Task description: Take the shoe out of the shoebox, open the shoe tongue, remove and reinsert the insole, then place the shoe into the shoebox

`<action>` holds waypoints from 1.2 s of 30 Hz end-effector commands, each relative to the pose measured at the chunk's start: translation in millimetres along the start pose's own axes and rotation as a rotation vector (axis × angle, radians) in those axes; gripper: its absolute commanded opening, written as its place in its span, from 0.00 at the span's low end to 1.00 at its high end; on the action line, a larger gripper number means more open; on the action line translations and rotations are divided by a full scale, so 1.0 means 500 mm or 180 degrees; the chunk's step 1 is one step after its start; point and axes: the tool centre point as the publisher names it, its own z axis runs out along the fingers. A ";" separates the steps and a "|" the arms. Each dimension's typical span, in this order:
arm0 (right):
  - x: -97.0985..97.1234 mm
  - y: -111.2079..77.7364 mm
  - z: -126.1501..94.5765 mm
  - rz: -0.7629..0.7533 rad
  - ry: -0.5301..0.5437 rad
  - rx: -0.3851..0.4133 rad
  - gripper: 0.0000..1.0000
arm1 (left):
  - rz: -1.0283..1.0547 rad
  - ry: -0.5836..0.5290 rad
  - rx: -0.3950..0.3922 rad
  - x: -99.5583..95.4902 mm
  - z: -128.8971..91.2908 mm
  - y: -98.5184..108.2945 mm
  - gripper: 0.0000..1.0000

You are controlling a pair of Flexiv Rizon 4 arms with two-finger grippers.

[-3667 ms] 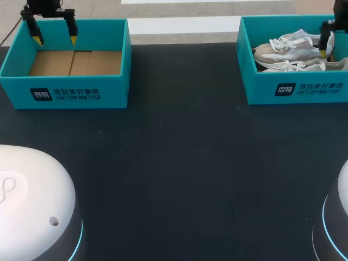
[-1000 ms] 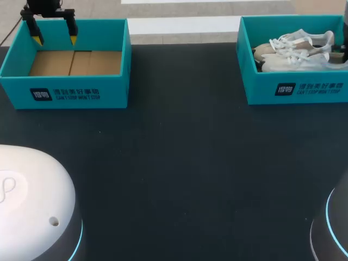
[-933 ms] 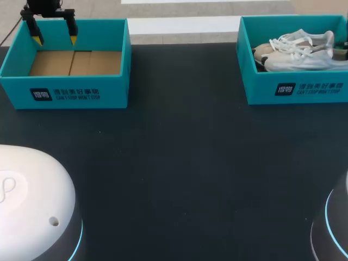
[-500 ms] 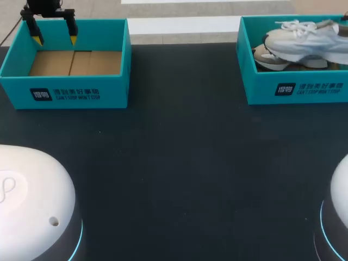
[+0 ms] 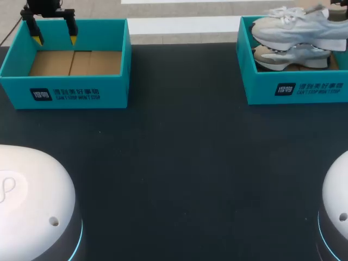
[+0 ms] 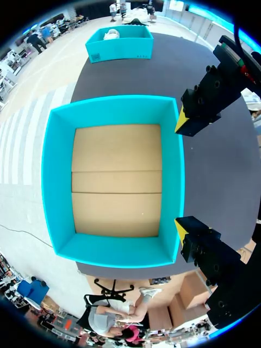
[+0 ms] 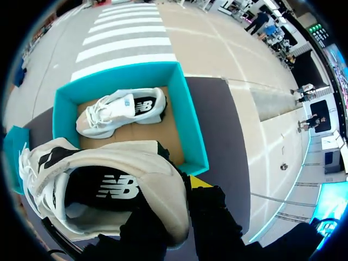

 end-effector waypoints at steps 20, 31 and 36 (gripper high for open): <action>0.205 -0.355 -0.096 0.0257 -0.0127 -0.0011 0.00 | -0.0001 -0.0002 -0.0004 0.000 -0.001 0.000 1.00; 0.251 -0.466 -0.112 0.0482 -0.0035 0.0198 0.00 | -0.0001 -0.0002 -0.0004 0.000 -0.001 0.000 1.00; 0.251 -0.466 -0.112 0.0482 -0.0035 0.0198 0.00 | -0.0001 -0.0002 -0.0004 0.000 -0.001 0.000 1.00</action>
